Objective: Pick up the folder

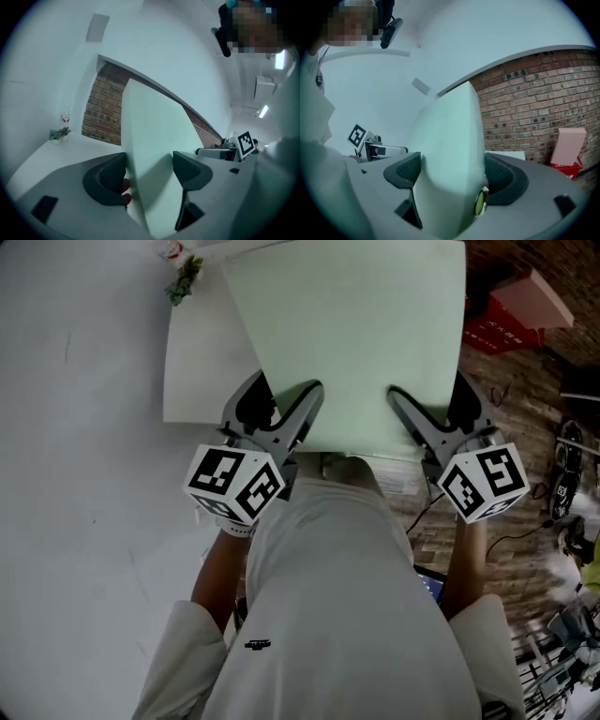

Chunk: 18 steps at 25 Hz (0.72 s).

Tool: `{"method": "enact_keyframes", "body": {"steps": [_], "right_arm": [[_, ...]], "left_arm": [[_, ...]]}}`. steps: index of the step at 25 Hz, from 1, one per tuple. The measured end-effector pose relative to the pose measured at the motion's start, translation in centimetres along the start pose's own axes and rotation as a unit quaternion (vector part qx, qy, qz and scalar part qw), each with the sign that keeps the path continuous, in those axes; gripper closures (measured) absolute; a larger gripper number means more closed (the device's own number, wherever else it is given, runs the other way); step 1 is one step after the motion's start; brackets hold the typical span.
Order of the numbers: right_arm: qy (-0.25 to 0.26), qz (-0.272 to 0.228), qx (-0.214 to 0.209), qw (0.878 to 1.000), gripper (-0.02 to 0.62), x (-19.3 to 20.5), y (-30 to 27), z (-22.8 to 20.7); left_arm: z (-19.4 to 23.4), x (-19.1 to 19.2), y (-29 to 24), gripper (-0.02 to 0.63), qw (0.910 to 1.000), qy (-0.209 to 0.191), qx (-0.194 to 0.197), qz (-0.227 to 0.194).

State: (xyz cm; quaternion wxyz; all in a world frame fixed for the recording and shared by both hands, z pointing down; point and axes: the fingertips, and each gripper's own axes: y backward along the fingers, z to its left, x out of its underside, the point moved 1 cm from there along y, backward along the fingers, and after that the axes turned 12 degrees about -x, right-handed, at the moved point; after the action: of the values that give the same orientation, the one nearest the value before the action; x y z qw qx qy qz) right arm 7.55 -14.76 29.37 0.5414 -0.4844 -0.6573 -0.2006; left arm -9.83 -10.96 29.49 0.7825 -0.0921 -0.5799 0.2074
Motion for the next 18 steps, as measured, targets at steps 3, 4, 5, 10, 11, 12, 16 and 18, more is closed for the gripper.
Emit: {"method": "enact_keyframes", "body": {"steps": [3, 4, 5, 10, 11, 12, 16, 18], "right_arm": [[0.012, -0.029, 0.008, 0.999, 0.166, -1.4, 1.1, 0.3], [0.015, -0.038, 0.010, 0.999, 0.166, -1.7, 1.5, 0.6], [0.018, -0.046, 0.013, 0.999, 0.166, -2.1, 1.9, 0.8], [0.030, -0.079, 0.022, 0.996, 0.164, -3.8, 3.8, 1.7], [0.032, -0.086, 0.022, 0.996, 0.164, -4.3, 4.2, 1.9], [0.035, -0.092, 0.023, 0.995, 0.164, -4.6, 4.6, 2.1], [0.050, -0.112, 0.026, 0.992, 0.164, -6.0, 5.5, 2.7], [0.055, -0.120, 0.028, 0.991, 0.164, -6.5, 5.9, 3.0]], "left_arm": [[-1.1, -1.7, 0.4, 0.282, 0.9996, -0.020, 0.010, -0.019], [-1.5, -2.2, 0.7, 0.282, 0.9992, -0.028, 0.014, -0.025], [-1.8, -2.6, 0.9, 0.282, 0.9988, -0.034, 0.018, -0.031], [-3.7, -4.7, 2.1, 0.282, 0.9964, -0.051, 0.031, -0.060], [-4.1, -5.2, 2.3, 0.282, 0.9957, -0.056, 0.033, -0.066], [-4.5, -5.7, 2.6, 0.282, 0.9950, -0.061, 0.035, -0.071], [-5.4, -7.2, 3.4, 0.282, 0.9921, -0.076, 0.042, -0.091], [-5.7, -7.8, 3.7, 0.282, 0.9907, -0.081, 0.046, -0.100]]}}
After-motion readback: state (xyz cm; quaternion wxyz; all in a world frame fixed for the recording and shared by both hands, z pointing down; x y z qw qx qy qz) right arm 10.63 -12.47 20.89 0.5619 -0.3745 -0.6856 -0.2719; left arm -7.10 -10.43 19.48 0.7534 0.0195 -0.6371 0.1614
